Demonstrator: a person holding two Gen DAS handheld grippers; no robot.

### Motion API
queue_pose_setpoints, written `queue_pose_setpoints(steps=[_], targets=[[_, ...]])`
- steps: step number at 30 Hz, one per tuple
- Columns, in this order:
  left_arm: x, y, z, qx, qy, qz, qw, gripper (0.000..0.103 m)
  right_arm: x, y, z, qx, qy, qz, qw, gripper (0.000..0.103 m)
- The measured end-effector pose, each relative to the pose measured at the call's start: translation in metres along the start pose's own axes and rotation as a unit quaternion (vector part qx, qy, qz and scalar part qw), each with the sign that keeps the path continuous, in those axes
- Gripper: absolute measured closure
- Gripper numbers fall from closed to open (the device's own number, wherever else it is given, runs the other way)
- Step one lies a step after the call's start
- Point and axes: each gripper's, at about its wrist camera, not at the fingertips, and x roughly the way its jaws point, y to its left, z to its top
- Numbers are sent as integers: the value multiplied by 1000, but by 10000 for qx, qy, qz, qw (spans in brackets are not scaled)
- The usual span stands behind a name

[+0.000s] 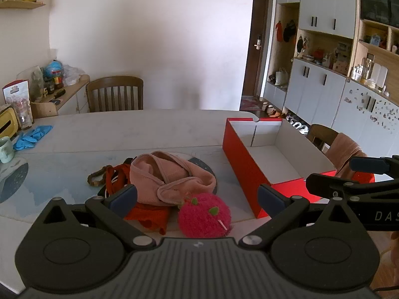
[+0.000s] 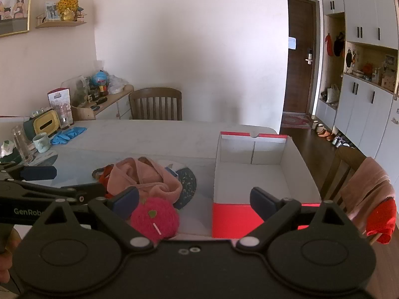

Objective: Organize objects
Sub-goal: 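Move the left tool toward the pink fuzzy ball on the table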

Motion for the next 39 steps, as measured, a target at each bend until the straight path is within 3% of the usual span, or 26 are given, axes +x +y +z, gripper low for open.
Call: queue_pose_setpoints(steps=[13,19,23,28,39], targets=[[14,33,8,149,-117,-313,9993,0,11,24,6,222,-104,-258,9994,7],[29,33,9,237,11,-387,9990,0,16,23,2,301,29,-466,9985,7],[48,27,11,214,85,-498,9985,0,24,2,5,405,110,-633,9971,7],[77,4,8,331,224,-378,9985,0,47,-37,11,367,282,-681,9966,8],[123,-27,-8,-22,736,406,9965,0,102,-133,31,81,596,-702,9957,8]])
